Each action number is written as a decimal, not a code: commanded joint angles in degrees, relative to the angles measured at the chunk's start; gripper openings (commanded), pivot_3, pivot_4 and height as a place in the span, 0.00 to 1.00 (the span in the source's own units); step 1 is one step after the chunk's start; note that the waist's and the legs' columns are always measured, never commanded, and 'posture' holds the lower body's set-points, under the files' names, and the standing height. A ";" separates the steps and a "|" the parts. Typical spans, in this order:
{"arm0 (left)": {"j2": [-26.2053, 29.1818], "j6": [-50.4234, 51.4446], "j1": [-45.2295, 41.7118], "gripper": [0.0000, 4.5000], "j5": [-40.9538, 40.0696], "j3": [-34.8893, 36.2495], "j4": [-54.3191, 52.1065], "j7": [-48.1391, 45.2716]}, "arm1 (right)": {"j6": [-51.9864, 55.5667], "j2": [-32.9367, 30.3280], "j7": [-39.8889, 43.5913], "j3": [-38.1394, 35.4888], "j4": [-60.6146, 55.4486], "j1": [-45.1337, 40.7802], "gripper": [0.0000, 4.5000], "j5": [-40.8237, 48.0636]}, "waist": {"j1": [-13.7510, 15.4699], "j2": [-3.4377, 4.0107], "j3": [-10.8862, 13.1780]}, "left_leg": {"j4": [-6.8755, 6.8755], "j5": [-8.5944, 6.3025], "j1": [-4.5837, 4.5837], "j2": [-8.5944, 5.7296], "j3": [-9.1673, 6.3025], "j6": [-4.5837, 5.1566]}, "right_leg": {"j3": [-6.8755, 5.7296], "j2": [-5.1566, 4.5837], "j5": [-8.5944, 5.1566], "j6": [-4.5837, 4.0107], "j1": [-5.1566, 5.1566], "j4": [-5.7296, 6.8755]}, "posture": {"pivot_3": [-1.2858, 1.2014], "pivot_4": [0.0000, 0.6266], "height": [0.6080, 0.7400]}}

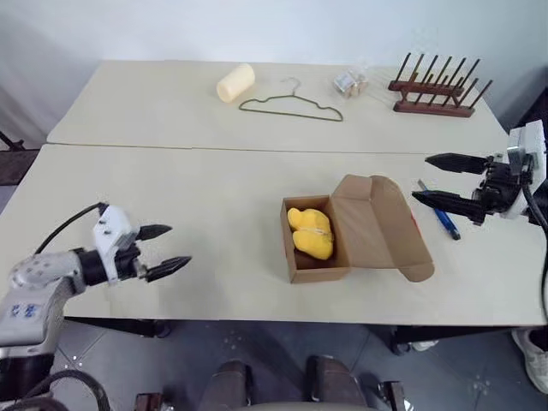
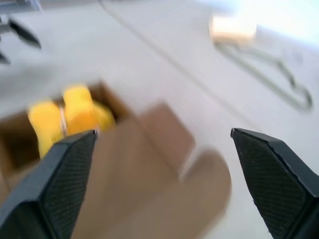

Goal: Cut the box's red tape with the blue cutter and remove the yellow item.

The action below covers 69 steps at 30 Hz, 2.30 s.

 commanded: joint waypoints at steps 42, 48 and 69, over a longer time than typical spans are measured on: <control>-30.42 11.54 -75.65 0.66 25.66 -63.34 41.93 -10.25 | 9.16 3.46 -15.51 -30.80 -49.58 44.61 1.00 10.03 | 1.92 -0.24 0.13 | -0.35 0.08 0.08 -0.23 0.81 0.19 | 0.22 -0.01 0.13 0.15 -0.04 -0.25 | 0.52 0.24 1.00; -34.16 8.72 -78.85 0.27 23.98 -55.59 47.83 -8.29 | 7.86 4.74 -17.37 -28.47 -49.04 44.41 1.00 8.87 | 2.33 -0.27 0.15 | -0.35 0.08 0.05 -0.24 0.79 0.21 | 0.21 -0.02 0.12 0.15 -0.05 -0.26 | 0.52 0.24 1.00; -21.51 14.16 -59.37 0.00 -4.27 -10.21 33.42 -0.52 | 7.70 8.37 -19.86 -18.26 -43.21 34.51 1.00 12.08 | 0.64 -0.27 0.15 | -0.41 0.11 0.23 -0.15 0.71 0.15 | 0.20 -0.03 0.12 0.14 -0.07 -0.01 | 0.52 0.24 1.00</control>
